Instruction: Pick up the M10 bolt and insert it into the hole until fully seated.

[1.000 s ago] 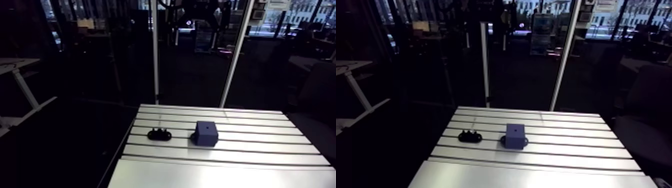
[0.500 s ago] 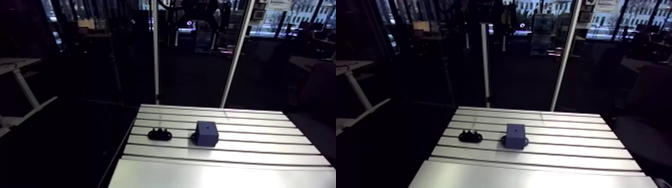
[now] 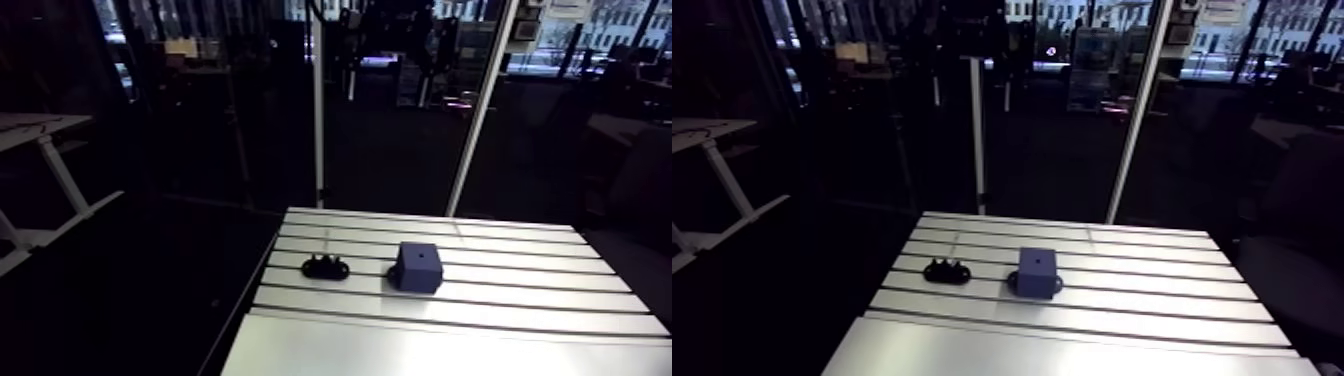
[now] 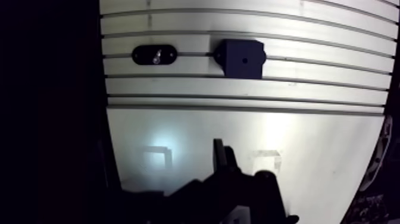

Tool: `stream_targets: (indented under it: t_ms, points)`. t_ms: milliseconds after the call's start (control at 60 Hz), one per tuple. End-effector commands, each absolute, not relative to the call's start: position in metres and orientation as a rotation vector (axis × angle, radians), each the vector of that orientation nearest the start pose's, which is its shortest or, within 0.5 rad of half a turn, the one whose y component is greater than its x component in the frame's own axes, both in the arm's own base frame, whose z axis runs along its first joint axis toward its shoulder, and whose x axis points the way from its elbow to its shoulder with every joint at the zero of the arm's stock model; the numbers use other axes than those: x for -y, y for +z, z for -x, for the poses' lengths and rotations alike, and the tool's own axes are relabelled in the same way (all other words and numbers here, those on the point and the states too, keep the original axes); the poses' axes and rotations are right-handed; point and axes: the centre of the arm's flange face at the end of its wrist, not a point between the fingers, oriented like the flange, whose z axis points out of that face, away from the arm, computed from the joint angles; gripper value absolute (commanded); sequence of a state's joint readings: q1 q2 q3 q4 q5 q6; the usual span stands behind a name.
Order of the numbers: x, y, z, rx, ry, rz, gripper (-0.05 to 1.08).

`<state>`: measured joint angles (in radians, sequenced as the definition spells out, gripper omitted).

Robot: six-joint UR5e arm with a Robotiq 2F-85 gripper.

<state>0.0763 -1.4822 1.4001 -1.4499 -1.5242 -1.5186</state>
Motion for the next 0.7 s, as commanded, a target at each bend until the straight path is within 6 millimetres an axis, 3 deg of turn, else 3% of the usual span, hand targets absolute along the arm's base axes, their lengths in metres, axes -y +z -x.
stream_targets:
  t_ms: [17, 133, 550, 700]
  points:
    - [0.191, 0.501, 0.51, -3.113, -0.077, 0.068, 0.01]
    - [0.196, 0.493, 0.51, -3.111, -0.077, 0.078, 0.01]
    - [0.213, 0.422, 0.524, -3.077, -0.068, 0.122, 0.01]
    - [0.217, 0.405, 0.526, -3.073, -0.067, 0.128, 0.01]
